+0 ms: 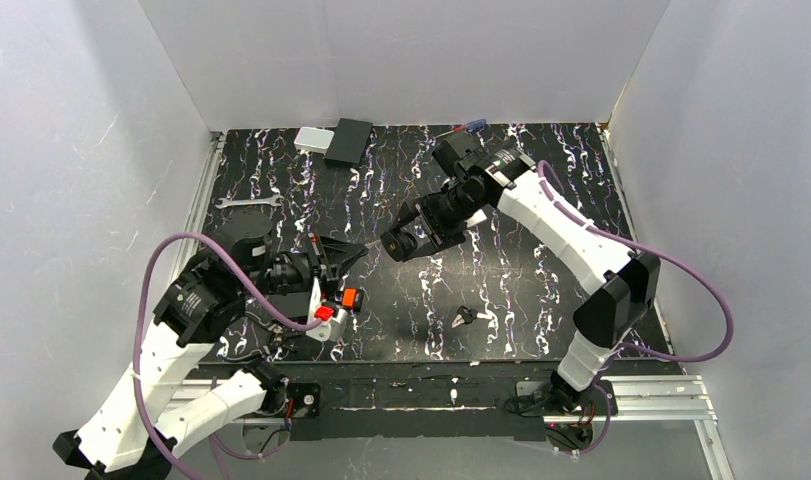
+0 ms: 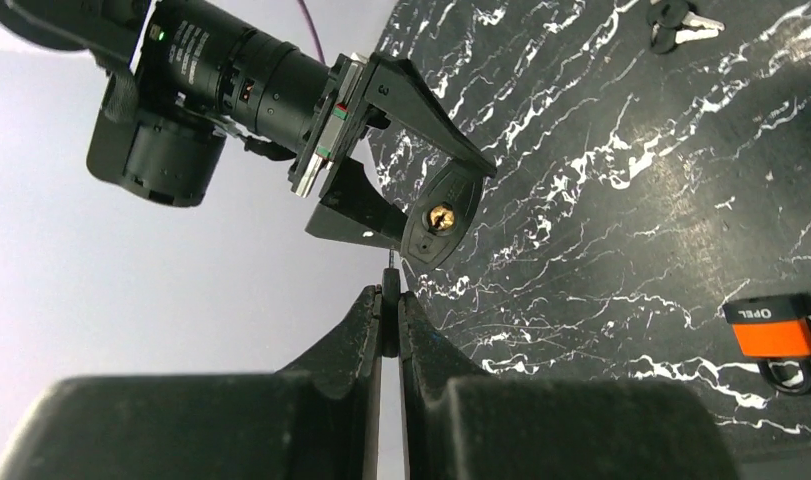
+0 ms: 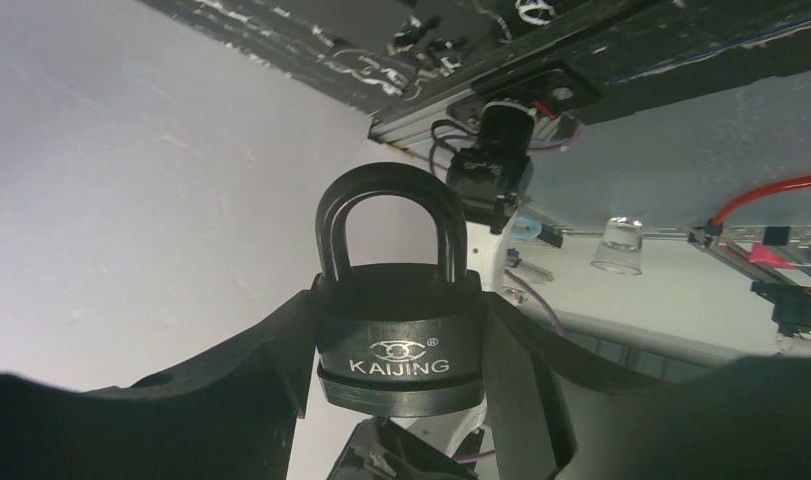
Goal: Unlock with the key
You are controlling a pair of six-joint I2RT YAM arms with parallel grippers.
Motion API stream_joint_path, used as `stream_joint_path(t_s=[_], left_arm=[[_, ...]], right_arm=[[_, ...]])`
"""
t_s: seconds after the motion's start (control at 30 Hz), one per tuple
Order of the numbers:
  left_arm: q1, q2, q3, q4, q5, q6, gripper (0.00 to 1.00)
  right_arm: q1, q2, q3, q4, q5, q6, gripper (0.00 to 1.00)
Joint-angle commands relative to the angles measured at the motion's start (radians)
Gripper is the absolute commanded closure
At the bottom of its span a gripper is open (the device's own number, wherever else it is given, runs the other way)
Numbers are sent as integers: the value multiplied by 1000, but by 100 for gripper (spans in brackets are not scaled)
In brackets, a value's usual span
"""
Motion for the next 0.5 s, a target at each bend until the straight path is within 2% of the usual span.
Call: stream_joint_path(t_s=[0.0, 0.2, 0.47], left_arm=[[-55, 12, 29, -74, -81, 106, 100], [-162, 39, 47, -158, -194, 189, 100], [-217, 46, 8, -146, -278, 240, 100]], right_arm=[[-5, -3, 45, -66, -30, -39, 99], [-6, 30, 48, -71, -50, -105, 99], [-6, 47, 65, -90, -39, -122, 99]])
